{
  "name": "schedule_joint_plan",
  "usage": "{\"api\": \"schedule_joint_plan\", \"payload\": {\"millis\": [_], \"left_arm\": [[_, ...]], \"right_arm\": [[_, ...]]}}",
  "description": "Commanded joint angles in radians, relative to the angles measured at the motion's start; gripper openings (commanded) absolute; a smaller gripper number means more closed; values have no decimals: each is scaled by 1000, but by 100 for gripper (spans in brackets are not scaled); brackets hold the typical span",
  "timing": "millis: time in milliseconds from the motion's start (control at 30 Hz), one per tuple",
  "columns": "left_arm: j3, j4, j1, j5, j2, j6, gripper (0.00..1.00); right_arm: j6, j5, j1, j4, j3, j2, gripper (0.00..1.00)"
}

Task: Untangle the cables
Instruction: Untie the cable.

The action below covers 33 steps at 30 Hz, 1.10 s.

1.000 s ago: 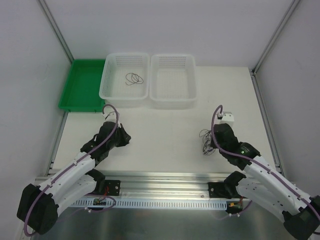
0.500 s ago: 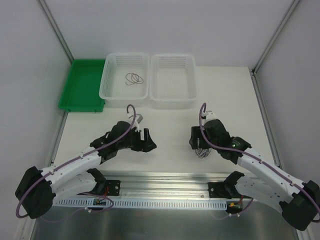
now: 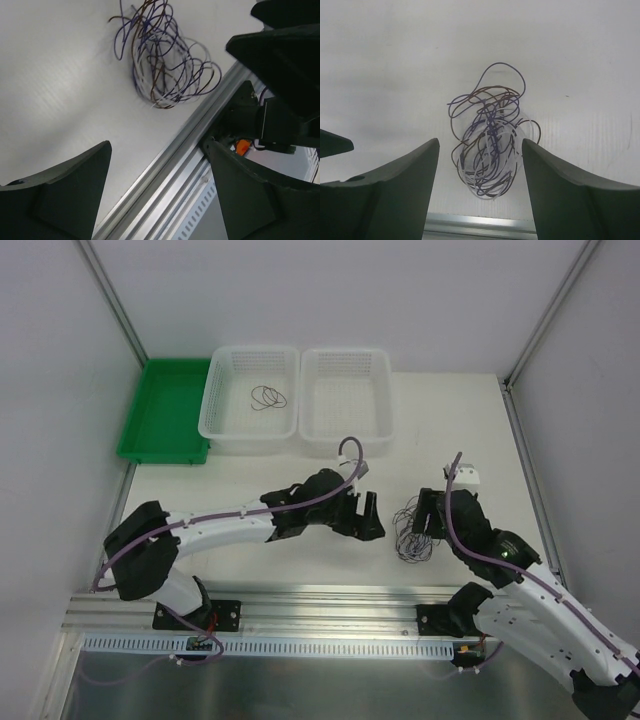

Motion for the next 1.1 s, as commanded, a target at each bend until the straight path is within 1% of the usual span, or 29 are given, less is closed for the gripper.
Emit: {"api": "schedule_joint_plan", "payload": {"millis": [0,67,133,167,300,467,533,600,700,733,767,867,900,933,967,1000,1067], "left_arm": [[146,47,-51,-5,104,-10,80],[225,45,-70,-2,190,2,80],[267,42,-81,10,269,-3,80],[299,38,-84,4,293,-1,78],[342,7,-90,-69,403,10,72],[404,1,-93,-63,491,14,67],[434,1,-95,-60,532,11,61],[450,1,-98,-70,555,8,52],[459,-1,-98,-103,577,2,20],[435,-1,-98,-122,569,-1,0],[413,-1,-96,-175,555,-4,0],[307,-1,-81,-258,476,-6,0],[278,-4,-63,-272,425,-6,0],[216,-5,-52,-283,402,-12,0],[185,-7,-38,-295,376,-15,0],[156,-10,-26,-301,327,-18,0],[82,-13,-4,-306,279,-16,0]], "right_arm": [[65,115,-19,-92,-23,-37,71],[75,150,-21,-110,-24,-57,73],[73,166,-22,-118,-21,-89,75],[70,175,-22,-124,-23,-96,76],[64,161,-24,-128,-35,-118,76],[88,128,-26,-101,-92,-135,76],[99,111,-27,-90,-105,-138,76],[107,103,-26,-78,-121,-133,76],[114,74,-27,-59,-138,-120,76],[118,68,-27,-55,-142,-116,76],[119,62,-26,-46,-147,-110,76],[108,10,-27,0,-159,-101,75],[105,-6,-26,13,-168,-90,75],[102,-36,-26,42,-170,-81,74],[95,-50,-26,57,-174,-69,74],[92,-70,-26,74,-179,-37,73],[90,-133,-26,137,-184,9,71]]}}
